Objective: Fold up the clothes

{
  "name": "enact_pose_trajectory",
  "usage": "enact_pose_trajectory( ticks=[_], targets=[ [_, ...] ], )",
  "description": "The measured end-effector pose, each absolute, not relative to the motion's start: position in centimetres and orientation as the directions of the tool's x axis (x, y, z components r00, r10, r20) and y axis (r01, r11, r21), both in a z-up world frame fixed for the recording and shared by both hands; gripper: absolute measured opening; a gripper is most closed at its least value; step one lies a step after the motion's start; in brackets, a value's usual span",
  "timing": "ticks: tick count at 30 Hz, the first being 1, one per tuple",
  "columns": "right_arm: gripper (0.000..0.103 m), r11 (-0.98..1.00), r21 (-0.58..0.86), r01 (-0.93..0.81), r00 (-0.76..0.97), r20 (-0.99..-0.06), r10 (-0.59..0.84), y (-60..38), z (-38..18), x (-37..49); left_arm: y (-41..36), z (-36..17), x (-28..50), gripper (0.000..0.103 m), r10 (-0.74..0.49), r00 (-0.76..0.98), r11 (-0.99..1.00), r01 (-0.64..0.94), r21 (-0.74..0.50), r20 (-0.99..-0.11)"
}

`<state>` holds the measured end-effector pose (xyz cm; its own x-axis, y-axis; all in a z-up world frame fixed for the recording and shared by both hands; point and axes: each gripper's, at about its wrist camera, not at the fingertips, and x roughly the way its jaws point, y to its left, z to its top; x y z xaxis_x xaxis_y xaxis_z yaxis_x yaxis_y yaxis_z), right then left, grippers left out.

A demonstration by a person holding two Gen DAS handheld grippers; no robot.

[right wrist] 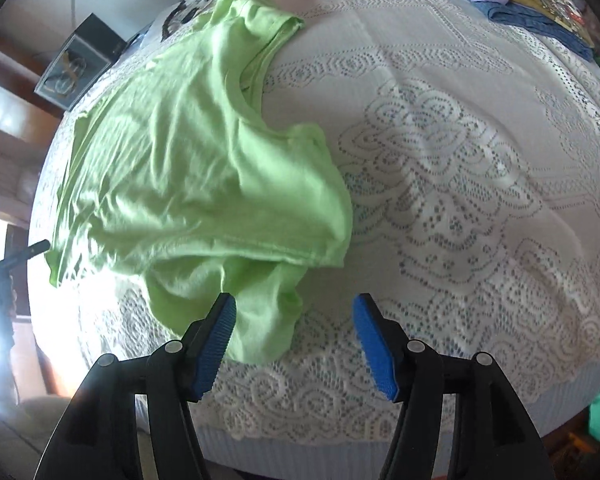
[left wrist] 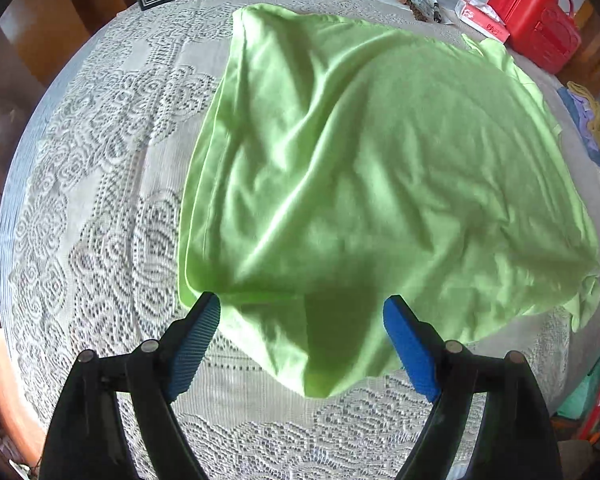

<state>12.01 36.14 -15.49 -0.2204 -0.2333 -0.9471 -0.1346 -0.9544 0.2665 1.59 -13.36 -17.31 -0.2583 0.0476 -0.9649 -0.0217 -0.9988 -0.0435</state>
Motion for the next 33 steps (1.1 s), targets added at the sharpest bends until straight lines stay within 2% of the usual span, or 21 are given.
enact_pose_trajectory(
  ticks=[4,7,9,11,12,14,15,16,17,18,19,23,25,30,32,33],
  targets=[
    [0.062,-0.958,0.262,-0.113,-0.225,-0.946,-0.232,34.2,-16.2,13.4,-13.7,-19.6,3.1,0.084,-0.005,-0.237,-1.000,0.030,-0.002,-0.971],
    [0.066,-0.970,0.224,-0.092,-0.248,-0.949,-0.196,32.8,-16.6,13.7,-14.0,-19.8,3.5,0.088,-0.001,-0.272,-0.999,0.048,-0.013,-0.962],
    [0.067,-0.978,0.195,-0.080,-0.269,-0.949,-0.167,32.2,-16.9,13.6,-14.0,-20.0,3.5,0.097,0.000,-0.275,-0.999,0.042,-0.012,-0.961],
    [0.077,-0.981,0.183,-0.065,-0.290,-0.944,-0.157,31.7,-17.2,13.5,-14.0,-20.0,3.6,0.103,0.003,-0.277,-0.999,0.030,-0.012,-0.961],
    [0.086,-0.983,0.173,-0.054,-0.301,-0.942,-0.149,31.3,-17.3,13.4,-13.9,-20.1,3.6,0.103,0.006,-0.278,-1.000,0.022,-0.012,-0.961],
    [0.086,-0.993,0.117,-0.030,-0.304,-0.947,-0.103,30.7,-17.5,13.2,-13.9,-19.8,3.7,0.102,0.008,-0.270,-1.000,0.026,-0.016,-0.963],
    [0.082,-0.997,0.075,-0.023,-0.298,-0.952,-0.065,30.4,-17.6,13.2,-13.9,-19.6,3.8,0.095,0.009,-0.268,-0.999,0.029,-0.017,-0.963],
    [0.064,-1.000,0.025,-0.017,-0.289,-0.957,-0.019,30.1,-17.6,13.2,-14.0,-18.9,3.9,0.088,0.019,-0.272,-0.999,0.035,-0.030,-0.962],
    [0.051,-1.000,0.001,-0.011,-0.285,-0.959,0.003,30.0,-17.3,13.1,-14.0,-18.2,4.1,0.060,0.029,-0.276,-0.998,0.041,-0.042,-0.961],
    [0.001,-1.000,0.018,-0.016,-0.277,-0.961,-0.013,30.2,-17.0,13.1,-14.1,-17.5,4.2,0.019,0.039,-0.280,-0.997,0.047,-0.055,-0.959],
    [0.002,-0.998,0.051,-0.027,-0.265,-0.963,-0.042,30.5,-16.7,13.0,-14.1,-16.8,4.4,0.006,0.049,-0.284,-0.996,0.052,-0.067,-0.958],
    [0.002,-0.990,0.141,-0.030,-0.277,-0.953,-0.127,31.1,-13.8,12.4,-14.3,-14.0,5.0,0.006,0.090,-0.300,-0.990,0.074,-0.118,-0.950],
    [0.002,-0.980,0.197,-0.036,-0.315,-0.933,-0.176,32.1,-11.3,11.1,-14.9,-12.1,4.1,0.006,0.151,-0.313,-0.979,0.081,-0.185,-0.938],
    [0.003,-0.962,0.271,-0.032,-0.365,-0.899,-0.241,33.1,-8.0,2.9,-17.0,-10.2,-1.2,0.006,0.226,-0.330,-0.946,0.152,-0.288,-0.917],
    [0.008,-0.956,0.292,-0.030,-0.389,-0.885,-0.258,33.2,-7.7,-0.6,-17.7,-11.0,-3.7,0.009,0.224,-0.293,-0.934,0.208,-0.291,-0.930],
    [0.022,-0.961,0.274,-0.044,-0.393,-0.889,-0.235,33.4,-7.6,-1.9,-18.0,-11.1,-4.4,0.013,0.230,-0.284,-0.928,0.222,-0.298,-0.931]
  ],
)
